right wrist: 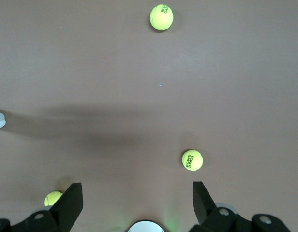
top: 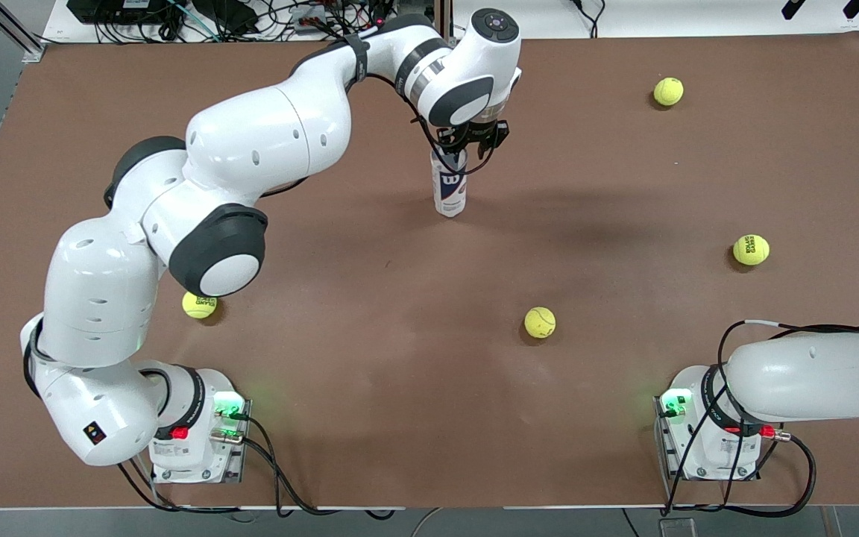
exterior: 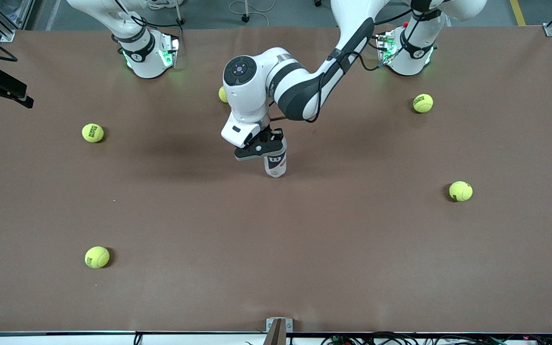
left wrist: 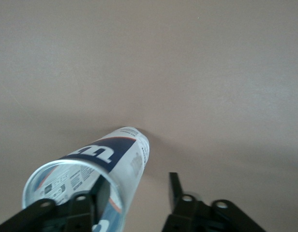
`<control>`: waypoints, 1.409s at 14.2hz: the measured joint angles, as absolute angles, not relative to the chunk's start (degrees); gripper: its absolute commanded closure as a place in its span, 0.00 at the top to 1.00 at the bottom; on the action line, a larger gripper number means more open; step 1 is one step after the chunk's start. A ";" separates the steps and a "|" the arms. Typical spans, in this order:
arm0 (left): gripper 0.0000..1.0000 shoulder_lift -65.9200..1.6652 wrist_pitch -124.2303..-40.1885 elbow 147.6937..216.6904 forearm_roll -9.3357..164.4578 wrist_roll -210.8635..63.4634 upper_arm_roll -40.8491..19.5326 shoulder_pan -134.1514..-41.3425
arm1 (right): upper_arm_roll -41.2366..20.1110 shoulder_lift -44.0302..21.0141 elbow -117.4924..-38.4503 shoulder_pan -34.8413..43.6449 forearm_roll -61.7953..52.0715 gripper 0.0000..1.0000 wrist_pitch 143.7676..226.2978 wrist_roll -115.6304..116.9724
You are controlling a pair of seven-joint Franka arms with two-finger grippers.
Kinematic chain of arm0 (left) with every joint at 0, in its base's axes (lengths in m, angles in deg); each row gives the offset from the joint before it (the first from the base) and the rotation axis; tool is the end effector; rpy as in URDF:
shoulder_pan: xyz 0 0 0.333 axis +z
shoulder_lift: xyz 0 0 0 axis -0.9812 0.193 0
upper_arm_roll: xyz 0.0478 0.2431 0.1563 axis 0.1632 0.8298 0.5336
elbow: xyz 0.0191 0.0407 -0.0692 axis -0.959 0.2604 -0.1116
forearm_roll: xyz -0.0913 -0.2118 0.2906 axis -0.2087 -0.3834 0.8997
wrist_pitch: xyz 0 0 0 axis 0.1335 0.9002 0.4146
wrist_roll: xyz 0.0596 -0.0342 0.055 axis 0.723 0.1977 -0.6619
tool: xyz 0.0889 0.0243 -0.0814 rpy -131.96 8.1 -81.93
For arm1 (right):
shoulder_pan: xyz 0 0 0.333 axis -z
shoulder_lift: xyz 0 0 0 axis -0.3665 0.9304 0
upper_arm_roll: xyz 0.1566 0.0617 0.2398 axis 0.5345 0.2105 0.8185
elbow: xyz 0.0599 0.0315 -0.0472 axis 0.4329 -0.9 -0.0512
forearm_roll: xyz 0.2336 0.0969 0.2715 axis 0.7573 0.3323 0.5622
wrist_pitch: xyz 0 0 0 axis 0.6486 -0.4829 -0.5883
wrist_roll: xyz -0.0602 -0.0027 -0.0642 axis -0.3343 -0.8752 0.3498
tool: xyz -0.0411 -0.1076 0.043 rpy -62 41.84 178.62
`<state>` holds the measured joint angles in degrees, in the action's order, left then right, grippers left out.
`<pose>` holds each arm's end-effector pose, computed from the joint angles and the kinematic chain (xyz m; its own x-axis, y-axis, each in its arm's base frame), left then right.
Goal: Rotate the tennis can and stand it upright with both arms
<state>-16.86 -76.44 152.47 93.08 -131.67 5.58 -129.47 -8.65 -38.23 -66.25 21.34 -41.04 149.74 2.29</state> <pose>0.4438 -0.5553 0.3280 0.9821 0.1715 0.0782 0.1743 -0.9842 -0.0302 0.4960 -0.0284 0.6222 0.9979 0.0033 -0.0653 0.0019 -0.9998 -0.0205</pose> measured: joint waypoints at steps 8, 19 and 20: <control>1.00 -22.44 -75.98 150.97 93.08 -131.73 5.79 -129.17 | -8.58 -38.24 -66.25 21.31 -41.66 1.00 149.66 2.29; 1.00 -36.39 -61.05 152.39 93.54 -108.87 6.42 -106.64 | -8.48 -38.25 -66.25 21.23 -41.65 1.00 149.63 2.29; 1.00 -37.65 -60.06 152.77 93.22 -104.71 6.37 -103.94 | -8.48 -38.25 -66.25 21.22 -41.65 1.00 149.63 2.29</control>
